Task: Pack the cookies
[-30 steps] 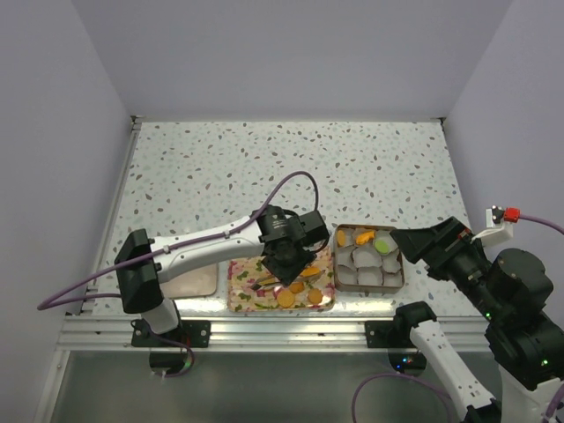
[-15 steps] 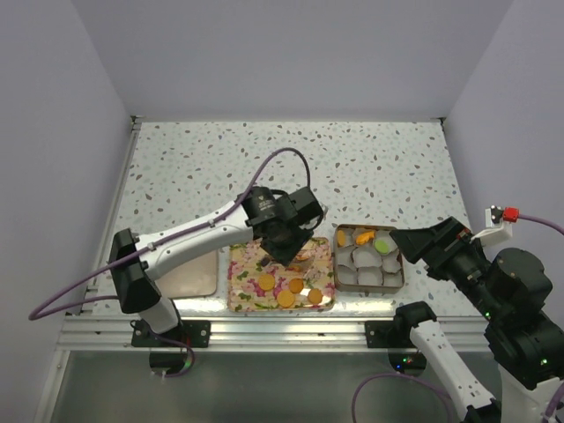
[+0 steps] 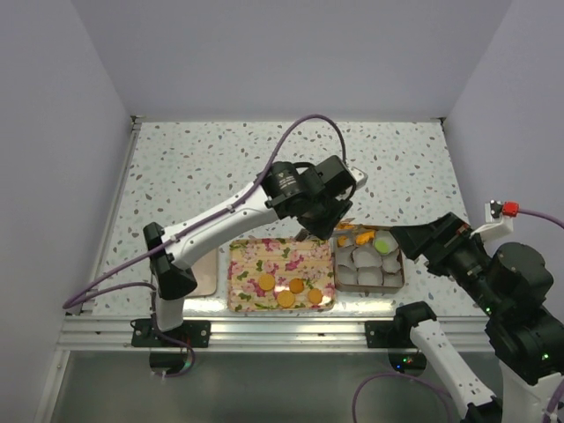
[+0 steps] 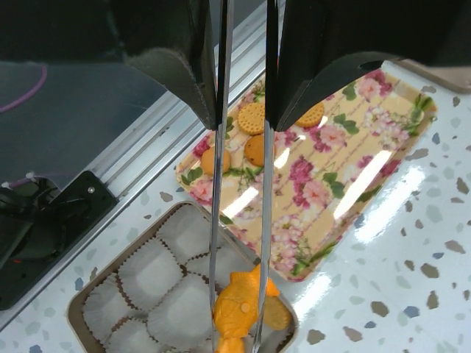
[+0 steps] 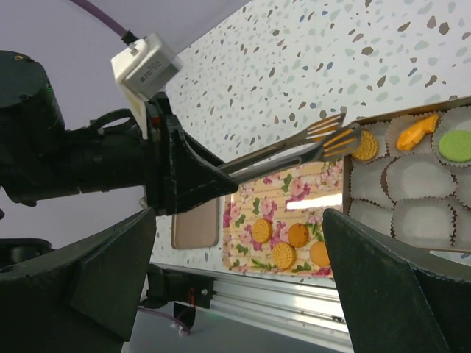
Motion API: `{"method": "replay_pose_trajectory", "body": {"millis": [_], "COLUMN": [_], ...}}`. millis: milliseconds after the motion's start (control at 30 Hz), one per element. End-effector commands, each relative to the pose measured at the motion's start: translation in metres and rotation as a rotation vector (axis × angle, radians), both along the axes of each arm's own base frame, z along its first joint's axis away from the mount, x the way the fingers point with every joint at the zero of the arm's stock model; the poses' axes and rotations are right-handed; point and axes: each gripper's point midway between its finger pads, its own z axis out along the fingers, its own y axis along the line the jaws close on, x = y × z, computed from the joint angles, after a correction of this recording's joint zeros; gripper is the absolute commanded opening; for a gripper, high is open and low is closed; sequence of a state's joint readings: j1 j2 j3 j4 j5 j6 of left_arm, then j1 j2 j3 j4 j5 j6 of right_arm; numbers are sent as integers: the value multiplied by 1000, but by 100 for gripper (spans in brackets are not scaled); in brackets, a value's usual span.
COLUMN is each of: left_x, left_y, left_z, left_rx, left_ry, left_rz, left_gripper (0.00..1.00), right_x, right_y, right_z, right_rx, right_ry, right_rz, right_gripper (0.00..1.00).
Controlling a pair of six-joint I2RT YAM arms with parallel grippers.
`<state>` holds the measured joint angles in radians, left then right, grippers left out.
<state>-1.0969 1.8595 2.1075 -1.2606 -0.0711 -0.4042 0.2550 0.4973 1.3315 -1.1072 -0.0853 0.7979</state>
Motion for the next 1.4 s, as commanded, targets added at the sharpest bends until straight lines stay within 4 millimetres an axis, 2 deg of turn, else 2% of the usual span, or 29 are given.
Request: {"method": "replay_pose_trajectory", "body": {"millis": [0,167,500,667,800,1033,1067,1100,1167,1233,1267,1300,1367], "left_x": [-12,-15,-27,-28,-23,-24,-24,-26,-27,-26,-26,-26,-24], "left_y": [-31,-61,-114,-131,-136,-135,-136,-133,-130,-129,-130,-127,-127], "left_z": [10,11,31,11,3,-21,-15,-26,-25,-32,-26,-35,-34], "left_rx": [-73,-152,-408,-428,-431,-437,-467,-452,-469,-481,-507,-499,-520], "left_ry": [10,32,79,115,98,100,89,104,96,92,78,88,81], "left_rz": [-80,-113,-199,-221,-228,-223,-226,-217,-210,-202,-206,-197,-191], "left_gripper": [27,26,25,24,24,15,15,15,15,16,16,18,20], "right_x": [9,14,23,25,25,27,27,27,27,28,28,28,28], "right_y": [-3,-1,3,3,1,0,-1,-1,-1,0,-1,0,1], "right_z": [12,14,10,10,7,4,4,4,3,2,2,1,-1], "right_rx": [-26,-33,-43,-50,-63,-83,-88,-90,-95,-100,-102,-101,-101], "right_ry": [-34,-37,-21,-19,-12,1,3,4,7,13,14,18,26], "right_rz": [-16,-9,5,4,-1,-3,-3,-3,-1,2,1,2,6], "right_gripper": [99,99,99,99,99,99,99,99,99,99,99,99,99]}}
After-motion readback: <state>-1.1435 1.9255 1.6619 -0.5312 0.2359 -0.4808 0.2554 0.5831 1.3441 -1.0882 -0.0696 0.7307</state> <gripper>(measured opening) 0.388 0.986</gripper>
